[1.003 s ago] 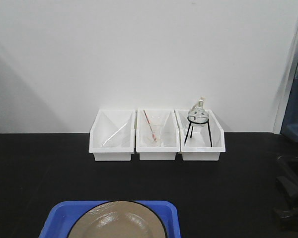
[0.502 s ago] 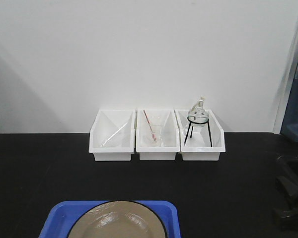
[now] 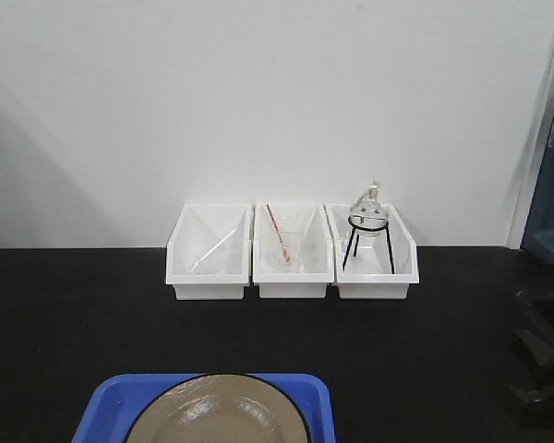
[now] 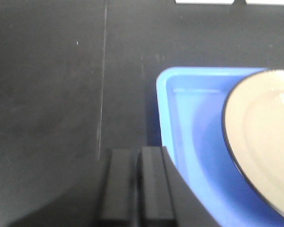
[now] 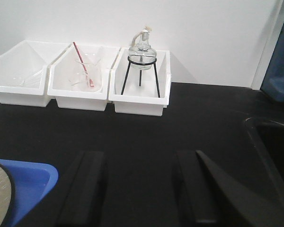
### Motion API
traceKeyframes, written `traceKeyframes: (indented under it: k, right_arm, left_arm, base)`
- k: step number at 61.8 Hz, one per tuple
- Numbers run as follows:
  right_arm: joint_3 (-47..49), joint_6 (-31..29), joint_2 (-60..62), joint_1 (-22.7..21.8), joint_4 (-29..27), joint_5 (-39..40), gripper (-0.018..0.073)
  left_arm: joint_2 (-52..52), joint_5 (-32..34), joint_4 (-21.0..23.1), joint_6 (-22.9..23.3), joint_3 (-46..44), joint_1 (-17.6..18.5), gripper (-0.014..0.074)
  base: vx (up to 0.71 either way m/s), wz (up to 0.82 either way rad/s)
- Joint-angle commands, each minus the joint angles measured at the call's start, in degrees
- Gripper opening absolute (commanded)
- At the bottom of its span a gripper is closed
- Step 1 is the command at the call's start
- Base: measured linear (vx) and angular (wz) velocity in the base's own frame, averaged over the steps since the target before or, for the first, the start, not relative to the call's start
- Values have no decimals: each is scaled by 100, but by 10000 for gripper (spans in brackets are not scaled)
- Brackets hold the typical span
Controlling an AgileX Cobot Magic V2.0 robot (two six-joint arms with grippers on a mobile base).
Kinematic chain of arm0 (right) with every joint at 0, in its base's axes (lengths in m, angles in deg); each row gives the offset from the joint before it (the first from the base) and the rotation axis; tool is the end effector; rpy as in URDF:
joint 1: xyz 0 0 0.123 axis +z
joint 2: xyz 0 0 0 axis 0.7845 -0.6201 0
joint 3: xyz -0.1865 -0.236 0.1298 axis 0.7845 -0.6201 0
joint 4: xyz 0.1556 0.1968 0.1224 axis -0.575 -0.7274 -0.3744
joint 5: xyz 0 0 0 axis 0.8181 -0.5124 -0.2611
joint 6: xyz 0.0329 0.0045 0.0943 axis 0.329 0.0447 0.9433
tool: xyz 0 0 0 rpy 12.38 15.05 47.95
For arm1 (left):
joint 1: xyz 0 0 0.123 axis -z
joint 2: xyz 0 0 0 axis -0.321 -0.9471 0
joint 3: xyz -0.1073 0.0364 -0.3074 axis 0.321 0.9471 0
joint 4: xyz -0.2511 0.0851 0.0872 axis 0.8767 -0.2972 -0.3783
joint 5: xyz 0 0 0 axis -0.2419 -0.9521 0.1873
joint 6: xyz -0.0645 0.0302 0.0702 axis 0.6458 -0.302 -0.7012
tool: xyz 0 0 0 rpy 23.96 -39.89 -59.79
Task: Place disk in tray to left cabinet
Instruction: 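Bring both grippers down toward the blue tray's side edges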
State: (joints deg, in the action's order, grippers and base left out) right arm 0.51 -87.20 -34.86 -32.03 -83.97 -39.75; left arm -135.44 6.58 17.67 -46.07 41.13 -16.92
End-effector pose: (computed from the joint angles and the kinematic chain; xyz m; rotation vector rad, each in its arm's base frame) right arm 0.1940 0.0419 0.3357 -0.1272 1.8216 0.0056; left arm 0.2165 -0.0097 0.2929 0.0351 2.1821 -0.0581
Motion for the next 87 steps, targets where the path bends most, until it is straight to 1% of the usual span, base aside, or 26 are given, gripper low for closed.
traceKeyframes:
  k: [1, 5, 6, 11, 14, 21, 29, 34, 37, 45, 53, 59, 65, 77, 80, 84, 86, 87]
  right_arm:
    - [183, -28, 67, -19, 15, -90, 382]
    - [183, -28, 67, -19, -14, -90, 382]
    - [183, -28, 67, -19, -14, -90, 382]
    - [183, -28, 67, -19, -14, -90, 382]
    - [183, -28, 67, -19, -14, -90, 382]
    - [183, -28, 11, -19, -19, -73, 382]
    - [183, -28, -113, -19, -25, -73, 382]
    - [183, -28, -194, -19, -53, -73, 382]
    - [183, -28, -243, -19, -53, -73, 382]
    - [183, -28, -356, -19, -53, -73, 382]
    - [183, -28, -426, -19, -53, -73, 382]
    - [183, -28, -496, -19, -53, -52, 382]
    - [183, -28, -573, -19, -53, -52, 382]
    - [183, -28, -635, -19, -53, -52, 382]
    - [183, -28, -635, -19, -53, -52, 382]
    - [183, -28, -635, -19, -53, -52, 382]
    - [183, -28, -635, -19, -53, -52, 382]
    - [183, -28, -635, -19, -53, -52, 382]
  left_arm:
    - [-59, 626, 64, -4, -216, 33, 428]
    - [-163, 603, 116, 14, -216, 33, 519]
    - [-194, 569, 201, 25, -216, 33, 542]
    - [-330, 347, 632, -1, -223, 33, 607]
    - [-464, 132, 737, -63, -308, 33, 628]
    - [-1019, -498, 780, -338, -854, 33, 626]
    - [-1832, -1501, 864, -354, -1791, 33, 597]
    - [-2439, -1937, 1064, -354, -2266, 33, 576]
    - [-2729, -2056, 1131, -354, -2467, 33, 567]
    - [-3298, -2118, 1266, -360, -2761, 37, 547]
    - [-3667, -1955, 1273, -599, -2796, 75, 534]
    - [-3891, -1881, 1267, -784, -2796, 183, 533]
    - [-4142, -1744, 1258, -840, -2796, 354, 533]
    - [-4481, -1626, 1263, -840, -2796, 500, 532]
    - [-4535, -1622, 1263, -781, -2796, 506, 522]
    - [-4569, -1615, 1263, -656, -2796, 506, 482]
    - [-4575, -1607, 1250, -544, -2796, 506, 453]
    - [-4574, -1602, 1241, -475, -2796, 506, 425]
  base:
    - [0, 0]
    - [0, 0]
    - [0, 0]
    - [0, 0]
    - [0, 0]
    - [0, 0]
    - [0, 0]
    - [0, 0]
    - [0, 0]
    - [0, 0]
    - [0, 0]
    - [0, 0]
    - [0, 0]
    - [0, 0]
    - [0, 0]
    - [0, 0]
    - [0, 0]
    - [0, 0]
